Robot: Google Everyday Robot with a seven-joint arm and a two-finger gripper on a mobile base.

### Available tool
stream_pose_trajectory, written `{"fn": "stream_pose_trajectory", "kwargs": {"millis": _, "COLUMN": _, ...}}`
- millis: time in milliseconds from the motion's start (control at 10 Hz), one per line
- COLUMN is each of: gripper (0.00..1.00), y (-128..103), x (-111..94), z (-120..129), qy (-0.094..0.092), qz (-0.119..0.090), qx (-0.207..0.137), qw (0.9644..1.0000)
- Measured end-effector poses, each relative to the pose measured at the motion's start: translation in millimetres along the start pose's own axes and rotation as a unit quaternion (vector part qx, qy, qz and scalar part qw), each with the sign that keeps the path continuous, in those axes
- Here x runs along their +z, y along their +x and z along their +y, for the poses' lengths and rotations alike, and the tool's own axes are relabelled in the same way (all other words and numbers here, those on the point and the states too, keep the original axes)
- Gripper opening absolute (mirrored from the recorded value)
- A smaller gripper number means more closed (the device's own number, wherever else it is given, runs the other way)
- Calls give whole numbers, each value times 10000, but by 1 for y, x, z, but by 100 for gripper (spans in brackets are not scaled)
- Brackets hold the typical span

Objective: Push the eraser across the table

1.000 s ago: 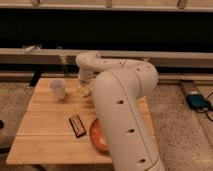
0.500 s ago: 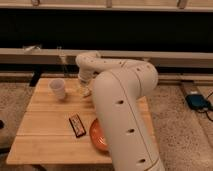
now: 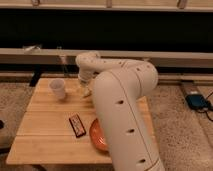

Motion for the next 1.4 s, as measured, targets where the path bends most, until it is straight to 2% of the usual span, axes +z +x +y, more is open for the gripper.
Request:
{"fn": "stream_pose_trajectory", "kwargs": {"millis": 300, "gripper": 80, "y": -17, "x": 0, "z": 24, "qy": 498, "qz": 204, "qx": -129, "qw": 9985}}
{"fn": "stream_pose_trajectory", "kwargs": {"millis": 600, "gripper": 80, "y": -19, "x": 1, "z": 50, "qy": 807, "qz": 439, "qx": -217, "qw": 9955}}
{"fn": "stream_pose_trajectory", "kwargs": {"millis": 1000, "gripper": 80, "y": -12, "x": 14, "z": 71, "qy": 820, "qz": 663, "qx": -319, "qw": 9939}}
{"fn": "stream_pose_trajectory", "kwargs": {"millis": 1400, "gripper": 80, "y": -1, "x": 34, "z": 77, "qy": 667, "qz": 762, "qx": -239, "qw": 9946}}
